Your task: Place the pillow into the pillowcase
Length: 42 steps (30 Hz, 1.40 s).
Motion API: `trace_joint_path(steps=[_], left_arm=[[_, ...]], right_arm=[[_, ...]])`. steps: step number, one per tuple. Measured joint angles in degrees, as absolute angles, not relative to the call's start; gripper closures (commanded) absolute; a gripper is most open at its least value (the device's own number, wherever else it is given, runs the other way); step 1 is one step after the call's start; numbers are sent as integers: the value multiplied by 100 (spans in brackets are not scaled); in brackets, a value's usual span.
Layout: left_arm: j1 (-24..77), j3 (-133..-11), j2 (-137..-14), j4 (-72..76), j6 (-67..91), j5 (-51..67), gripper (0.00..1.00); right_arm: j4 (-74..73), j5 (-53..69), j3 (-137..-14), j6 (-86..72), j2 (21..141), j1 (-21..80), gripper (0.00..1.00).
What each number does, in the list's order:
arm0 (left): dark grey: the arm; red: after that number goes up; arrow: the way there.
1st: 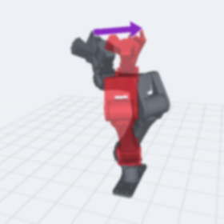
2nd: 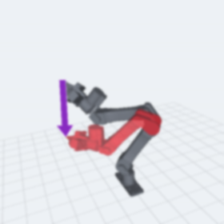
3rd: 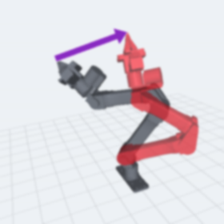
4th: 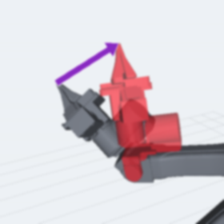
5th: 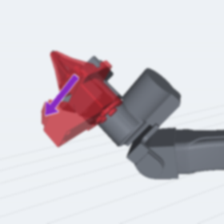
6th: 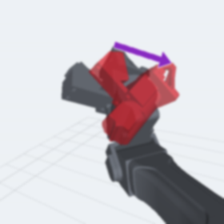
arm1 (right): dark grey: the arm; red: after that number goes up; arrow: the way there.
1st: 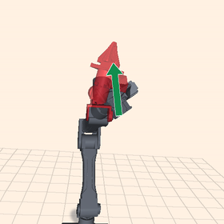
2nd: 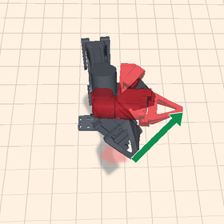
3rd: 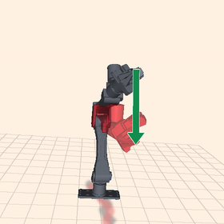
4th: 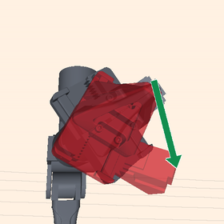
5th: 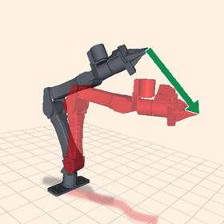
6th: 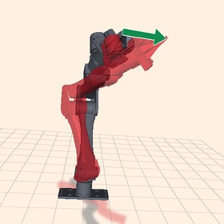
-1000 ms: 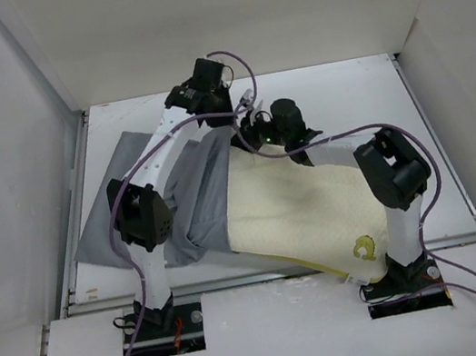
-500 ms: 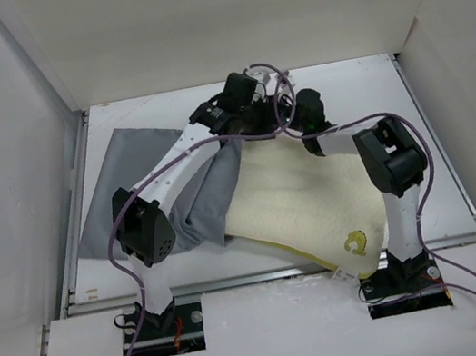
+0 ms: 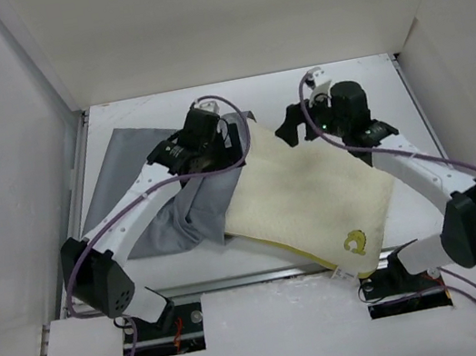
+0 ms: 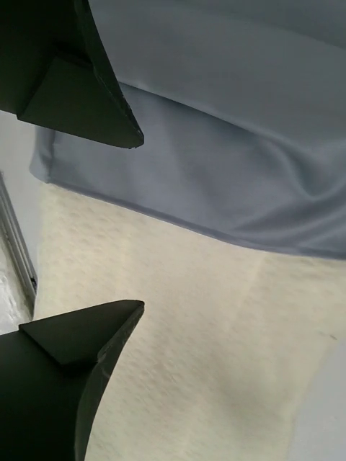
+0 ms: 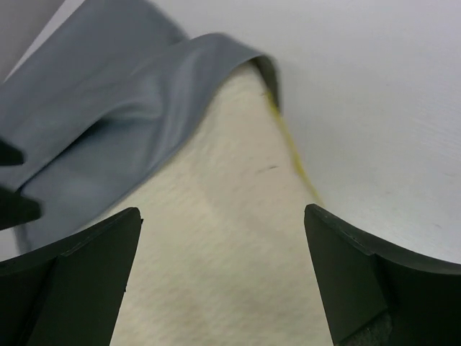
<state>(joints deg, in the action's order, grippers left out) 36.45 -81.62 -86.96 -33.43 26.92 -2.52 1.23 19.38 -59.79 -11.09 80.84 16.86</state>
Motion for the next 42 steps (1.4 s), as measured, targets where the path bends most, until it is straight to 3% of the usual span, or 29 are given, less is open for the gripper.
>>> trace_joint_path(steps=[6, 9, 10, 13, 14, 16, 17, 18, 21, 37, 39, 42], left_arm=[[3846, -7485, -8923, -3387, 2816, -513, 19], [3900, -7485, -9233, -3358, 2786, -631, 19], [3909, -7485, -9341, -3343, 2751, -696, 24], [3911, -7502, -9647, -3326, 2692, -989, 46], [3876, -7526, -9751, -3330, 2683, -1039, 64], [3798, -7603, -9950, -3330, 2683, -1085, 78], [3769, -7660, -10038, -3350, 2661, -1085, 86], [3756, -7714, -10086, -3371, 2679, -1118, 100], [3750, -7909, -10134, -3468, 2709, -1280, 100], [4497, -9953, -10145, -4578, 2397, -2161, 100], [4541, -9712, -9953, -4532, 2482, -2156, 89], [4657, -9277, -9684, -4521, 2657, -1813, 84]], right_arm=[[-716, 1354, -5752, -213, 7813, 3553, 0], [-812, 1264, -5411, -130, 8202, 3948, 0], [-838, 1234, -5317, -132, 8355, 3944, 0], [-738, 1173, -5186, -158, 8866, 3844, 0], [-652, 1153, -5199, -191, 8954, 3830, 0], [-545, 1096, -5293, -272, 9115, 3828, 3], [-502, 1050, -5354, -305, 9216, 3833, 8], [-429, 1022, -5398, -338, 9330, 3835, 33], [-64, 961, -5502, -416, 9657, 3833, 100], [1157, 445, -5555, -801, 8914, 3693, 100], [1208, 510, -5586, -937, 8912, 3553, 100], [1396, 676, -5631, -1166, 8980, 3262, 100]])
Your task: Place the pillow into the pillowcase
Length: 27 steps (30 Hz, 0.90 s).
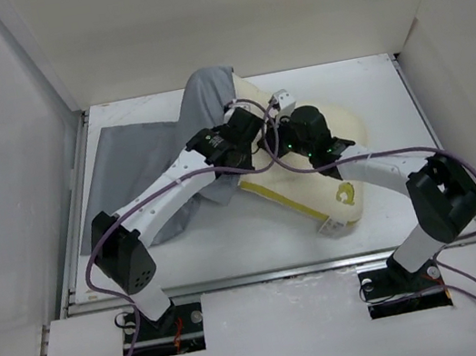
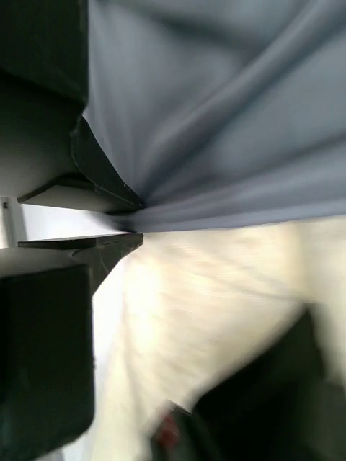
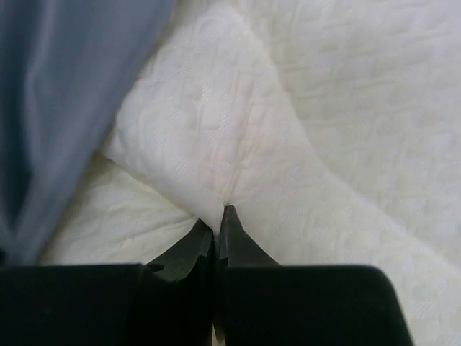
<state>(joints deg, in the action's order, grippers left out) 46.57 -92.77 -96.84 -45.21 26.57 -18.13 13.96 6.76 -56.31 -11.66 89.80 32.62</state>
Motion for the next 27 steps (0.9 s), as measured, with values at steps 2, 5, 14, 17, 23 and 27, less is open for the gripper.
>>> trace_joint_path(steps=[2, 5, 14, 17, 23, 27], left_arm=[[4812, -9076, -9642, -4547, 2775, -1708, 83], [4880, -9037, -9749, -4550, 2910, -1664, 97], [4709, -9314, -10335, -4497, 2893, -1319, 100], [4893, -9553, -10344, -4309, 2755, -899, 100], [5146, -9395, -10121, -3994, 2458, 108, 100], [5144, -8678, -9743, -3723, 2392, 687, 100]], right_arm=[[1658, 751, -5645, -1238, 9008, 3107, 100], [1798, 880, -5607, -1308, 9011, 2980, 100], [2550, 1229, -5164, -1695, 9327, 2932, 100], [3177, 1492, -5207, -2145, 9756, 2947, 100], [3977, 1481, -5483, -2995, 10193, 2978, 100], [4574, 1570, -5485, -3507, 10254, 3004, 100]])
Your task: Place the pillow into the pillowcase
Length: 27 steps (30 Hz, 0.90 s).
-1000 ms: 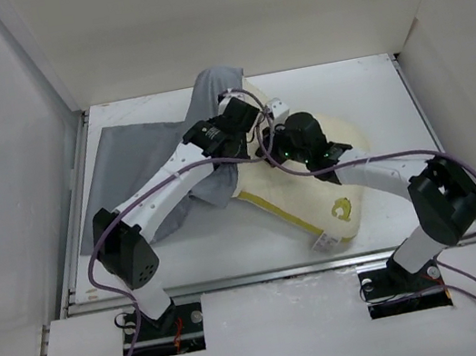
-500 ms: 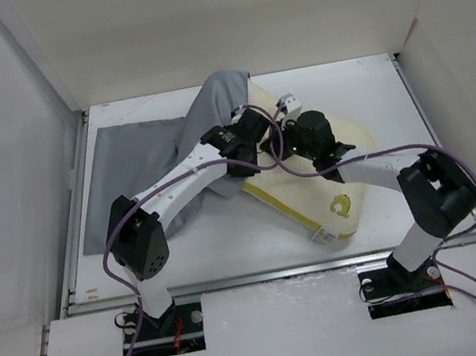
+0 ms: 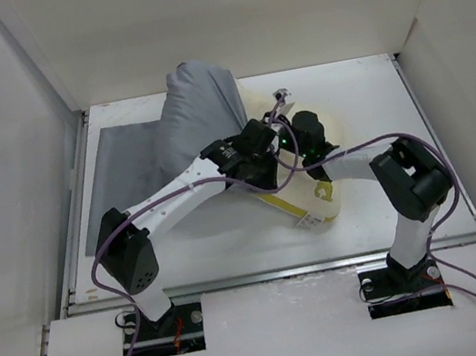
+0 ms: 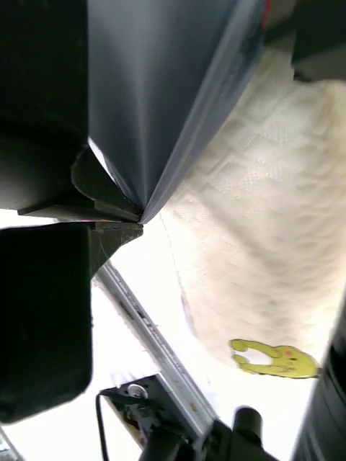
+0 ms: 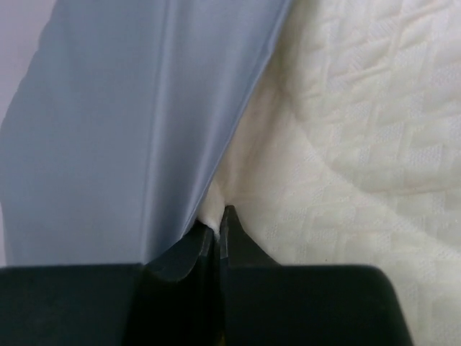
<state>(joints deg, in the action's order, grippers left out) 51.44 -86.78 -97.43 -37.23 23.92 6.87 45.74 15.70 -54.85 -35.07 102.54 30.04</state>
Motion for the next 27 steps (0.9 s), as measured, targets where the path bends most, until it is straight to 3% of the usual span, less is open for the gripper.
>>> trace_joint_path(steps=[1, 3, 4, 5, 6, 7, 8, 9, 11, 12, 14, 15, 18, 22, 27], left_arm=[[5142, -8597, -9717, -3723, 2394, 764, 100], [5131, -8530, -9710, -3697, 2414, 819, 98], [5122, -8525, -9710, -3706, 2434, 834, 79], [5100, -8532, -9710, -3719, 2451, 825, 71], [5085, -8545, -9708, -3774, 2504, 801, 46], [5043, -8580, -9708, -3811, 2460, 777, 46], [5013, -8648, -9708, -3911, 2536, 733, 38], [4969, -8729, -9706, -4005, 2558, 672, 33], [4858, -8908, -9671, -4136, 2596, 521, 0], [4783, -9021, -9647, -4217, 2604, 423, 0], [4609, -9247, -9568, -4351, 2650, 237, 0], [4517, -9369, -9520, -4416, 2659, 137, 0], [4235, -9743, -9430, -4521, 2646, -283, 0], [3695, -10495, -9717, -4584, 2545, -733, 0], [2926, -12829, -11681, -4670, 2257, -1033, 0]], right_arm=[[4685, 1645, -5478, -3605, 10259, 3009, 100], [4823, 1809, -5443, -3726, 10259, 3009, 90], [4856, 1892, -5408, -3752, 10259, 3009, 83], [4864, 1957, -5343, -3752, 10248, 3009, 75], [4842, 2003, -5273, -3726, 10232, 2995, 66], [4797, 2067, -5205, -3697, 10215, 2971, 60], [4672, 2158, -5177, -3618, 10193, 2943, 43], [4480, 2283, -5172, -3498, 10143, 2884, 37], [3994, 2488, -5196, -3186, 9950, 2727, 30], [3538, 2561, -5227, -2943, 9802, 2639, 20], [3028, 2480, -5286, -2639, 9432, 2502, 14], [2764, 2381, -5304, -2480, 9225, 2458, 5], [2025, 2032, -5564, -1879, 8774, 2429, 4], [1229, 1900, -6639, -1087, 9118, 2307, 4], [705, 2244, -7793, -263, 10154, 1874, 1]])
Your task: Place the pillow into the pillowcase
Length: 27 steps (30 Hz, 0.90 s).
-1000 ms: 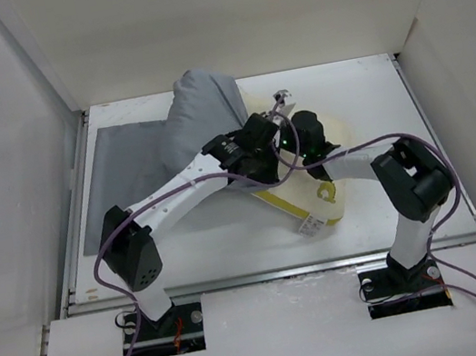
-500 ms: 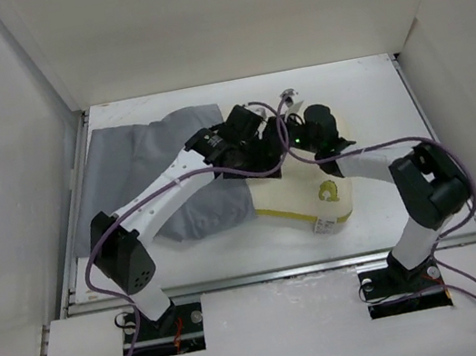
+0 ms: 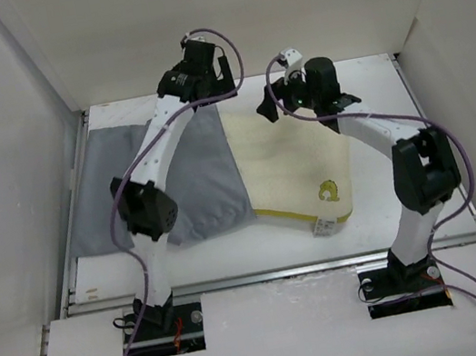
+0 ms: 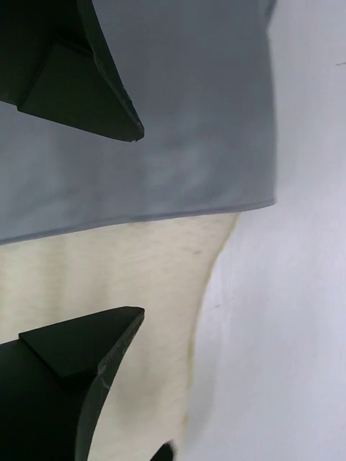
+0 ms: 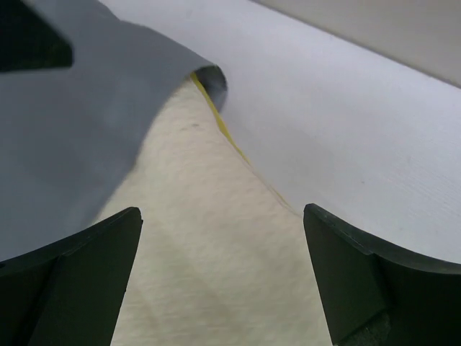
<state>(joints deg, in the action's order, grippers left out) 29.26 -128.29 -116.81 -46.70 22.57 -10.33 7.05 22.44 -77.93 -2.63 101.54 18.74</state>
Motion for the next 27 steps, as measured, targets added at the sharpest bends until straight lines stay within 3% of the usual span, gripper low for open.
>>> trace_joint_path(steps=[3, 5, 8, 15, 18, 21, 27], left_arm=[[2655, -14029, -13037, -4694, 1986, -1122, 0], [2574, -14042, -13546, -4626, 1817, -1149, 0], [2547, -13753, -13937, -4519, 1671, -1221, 0], [2541, -13968, -14118, -4047, 1632, -1337, 0], [2541, -13928, -14116, -3841, 1636, -1404, 0], [2541, -13778, -14101, -3688, 1610, -1559, 8], [2541, -13887, -14171, -3535, 1481, -1999, 18]], right_arm=[[113, 2558, -8418, 248, 10820, 1669, 1], [-266, 2790, -9054, 607, 11402, 1601, 1], [-760, 3127, -9913, 956, 12189, 1616, 1], [-1275, 3293, -10077, 1284, 12689, 1741, 1], [-1297, 3175, -10095, 1391, 12742, 1855, 10], [-1308, 3133, -10180, 1468, 12825, 1946, 23], [-1286, 3105, -10182, 1496, 12840, 1988, 29]])
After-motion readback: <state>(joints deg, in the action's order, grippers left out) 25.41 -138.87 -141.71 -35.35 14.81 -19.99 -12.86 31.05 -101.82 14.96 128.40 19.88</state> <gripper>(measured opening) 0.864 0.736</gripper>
